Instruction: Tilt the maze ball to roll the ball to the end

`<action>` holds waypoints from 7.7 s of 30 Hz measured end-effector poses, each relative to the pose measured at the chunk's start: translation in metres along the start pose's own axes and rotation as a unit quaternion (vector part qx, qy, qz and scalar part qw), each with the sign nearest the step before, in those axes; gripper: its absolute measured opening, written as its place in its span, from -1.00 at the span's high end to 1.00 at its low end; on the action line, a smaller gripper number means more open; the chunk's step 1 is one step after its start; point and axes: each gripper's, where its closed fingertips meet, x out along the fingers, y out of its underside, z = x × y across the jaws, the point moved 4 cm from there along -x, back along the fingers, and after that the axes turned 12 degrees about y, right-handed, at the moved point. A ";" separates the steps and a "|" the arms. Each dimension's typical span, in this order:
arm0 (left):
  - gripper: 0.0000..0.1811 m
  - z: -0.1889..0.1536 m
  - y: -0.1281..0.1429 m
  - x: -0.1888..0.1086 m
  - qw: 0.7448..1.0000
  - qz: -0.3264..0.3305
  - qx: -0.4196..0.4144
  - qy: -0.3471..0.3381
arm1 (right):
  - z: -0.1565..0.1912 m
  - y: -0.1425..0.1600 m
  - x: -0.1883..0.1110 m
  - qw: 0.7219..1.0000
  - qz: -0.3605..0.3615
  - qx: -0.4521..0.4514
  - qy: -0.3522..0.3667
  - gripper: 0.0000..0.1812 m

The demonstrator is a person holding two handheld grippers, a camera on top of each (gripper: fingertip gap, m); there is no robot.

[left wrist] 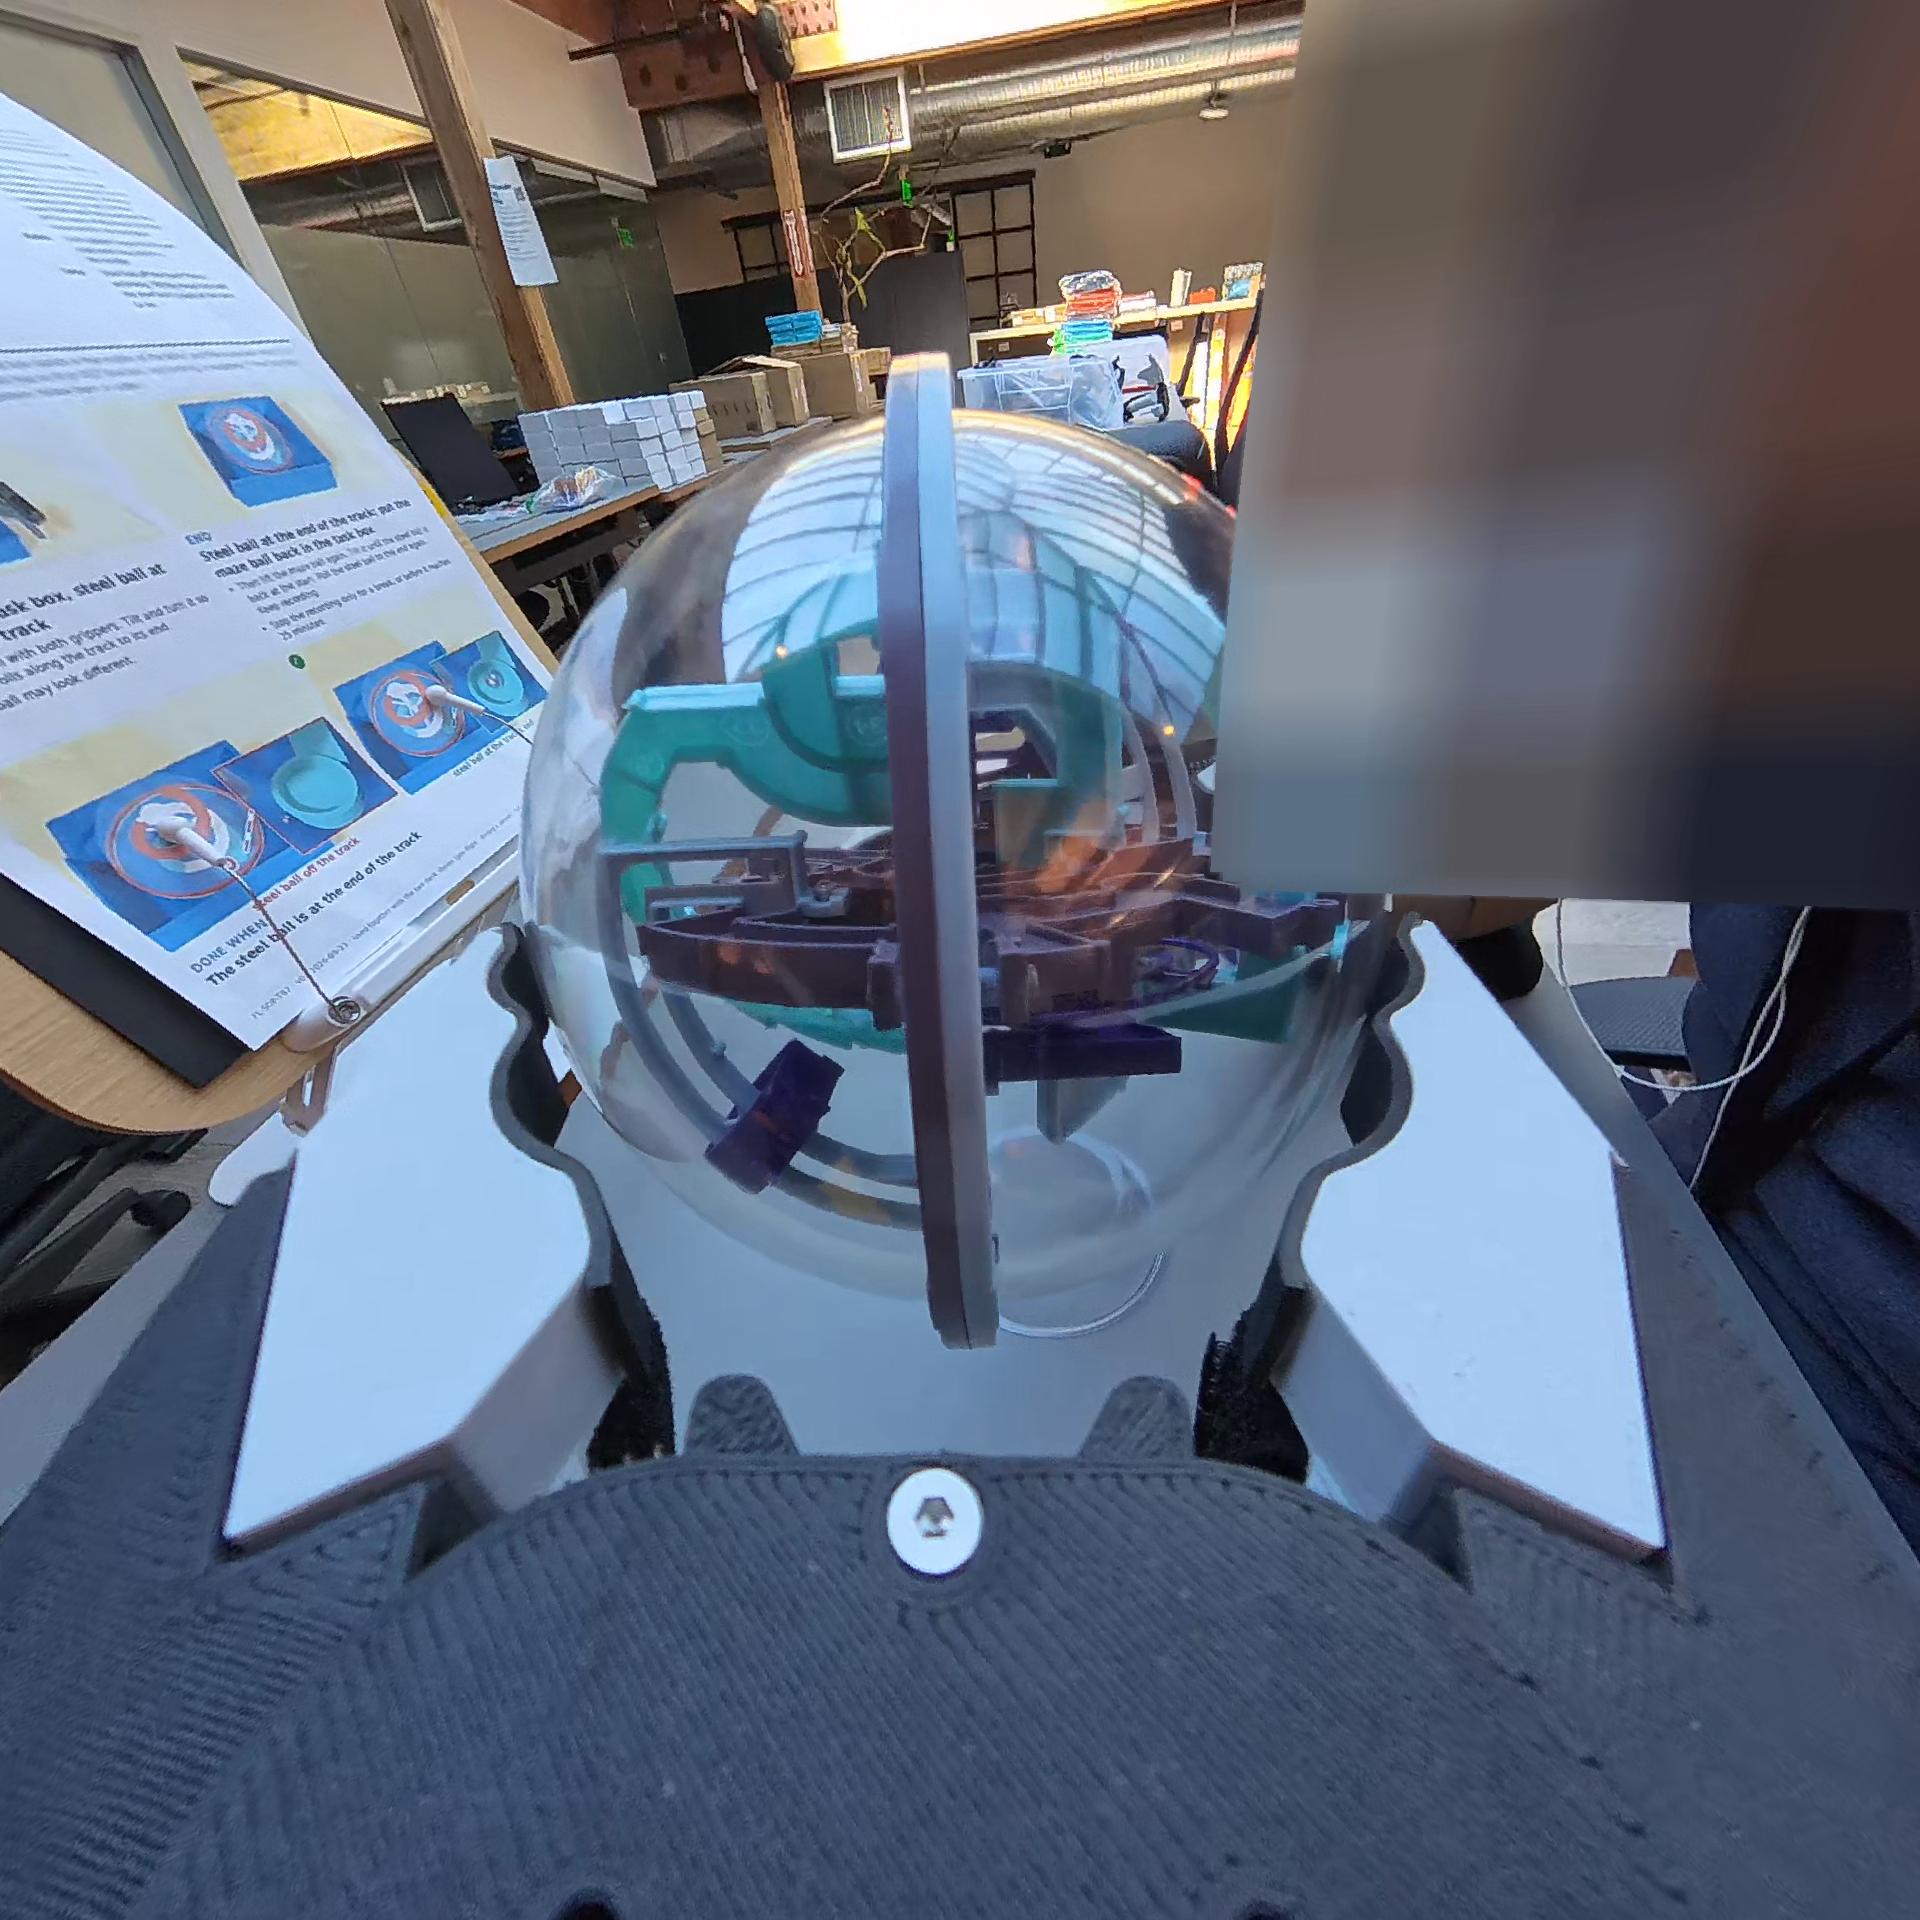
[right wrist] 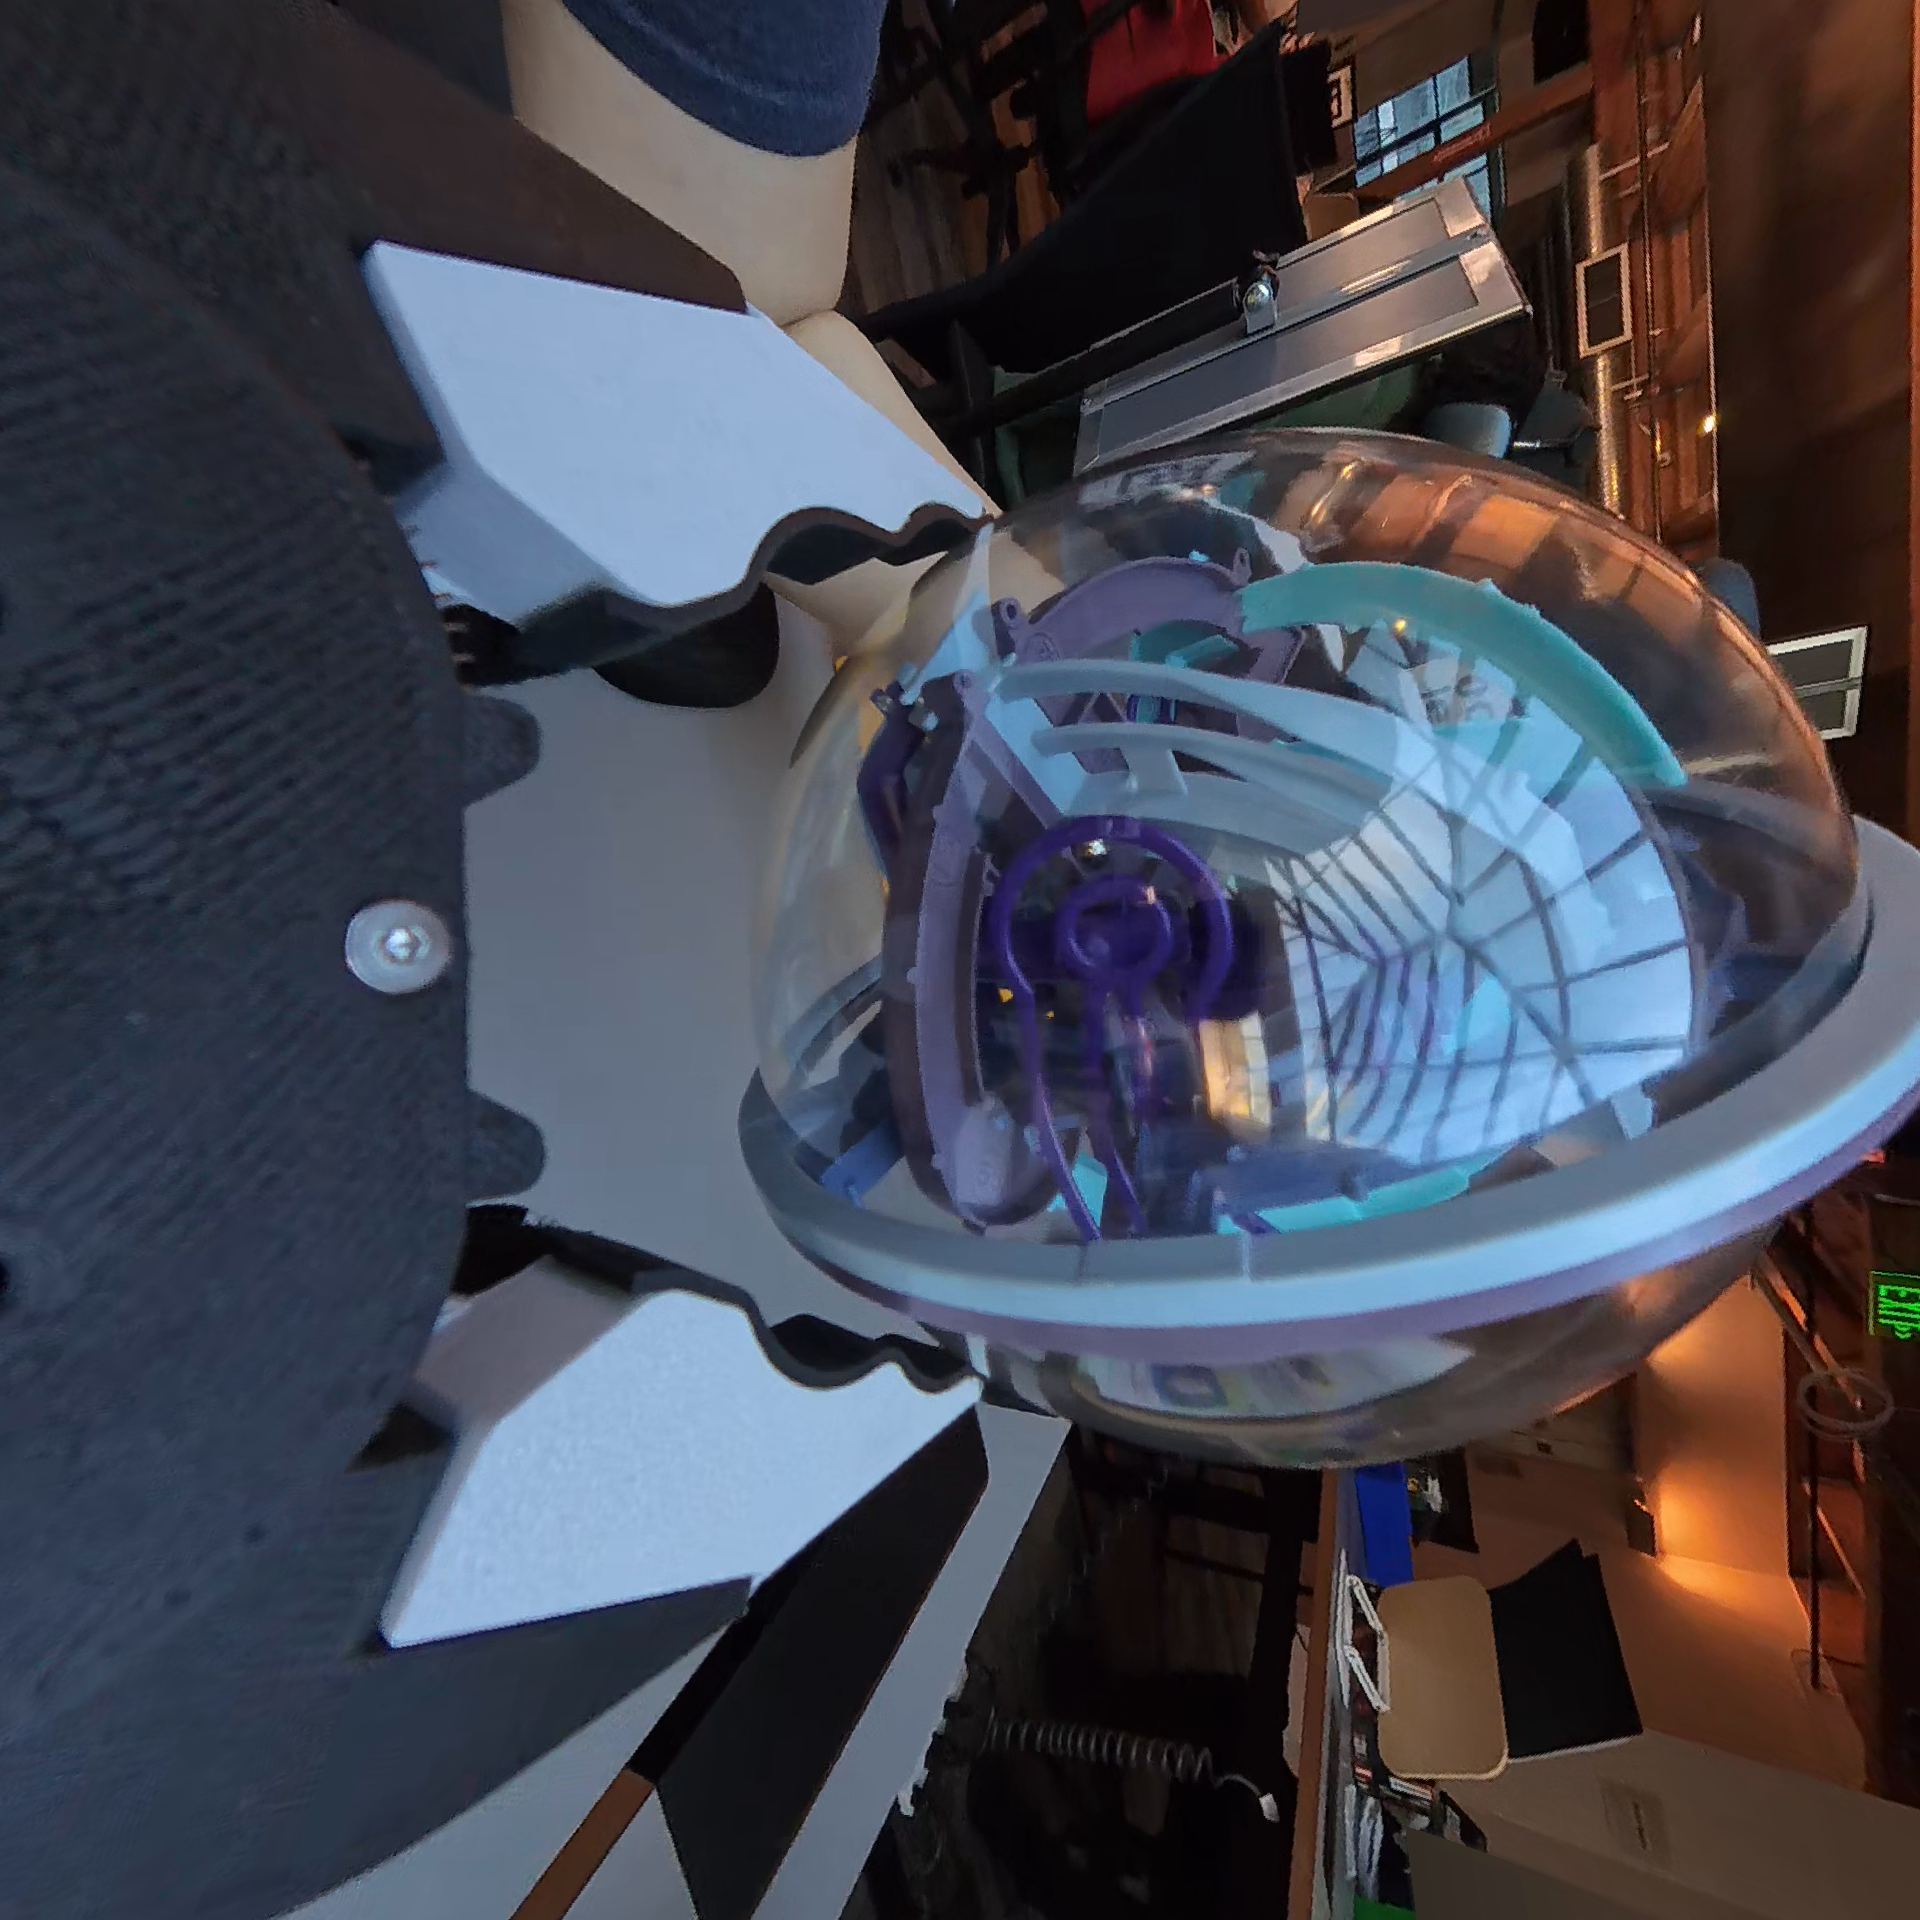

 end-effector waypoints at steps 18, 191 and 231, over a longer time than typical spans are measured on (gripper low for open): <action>-0.68 0.026 0.018 0.007 0.994 -0.053 -0.092 0.017 | -0.021 0.007 0.000 0.995 0.071 0.067 0.024 -0.61; -0.67 0.033 0.034 0.104 0.990 -0.120 0.022 -0.073 | -0.089 -0.006 -0.079 0.986 0.106 -0.118 -0.049 -0.59; -0.66 -0.038 0.086 0.089 0.981 -0.080 -0.002 -0.175 | -0.043 0.056 -0.078 0.979 0.080 -0.101 -0.158 -0.59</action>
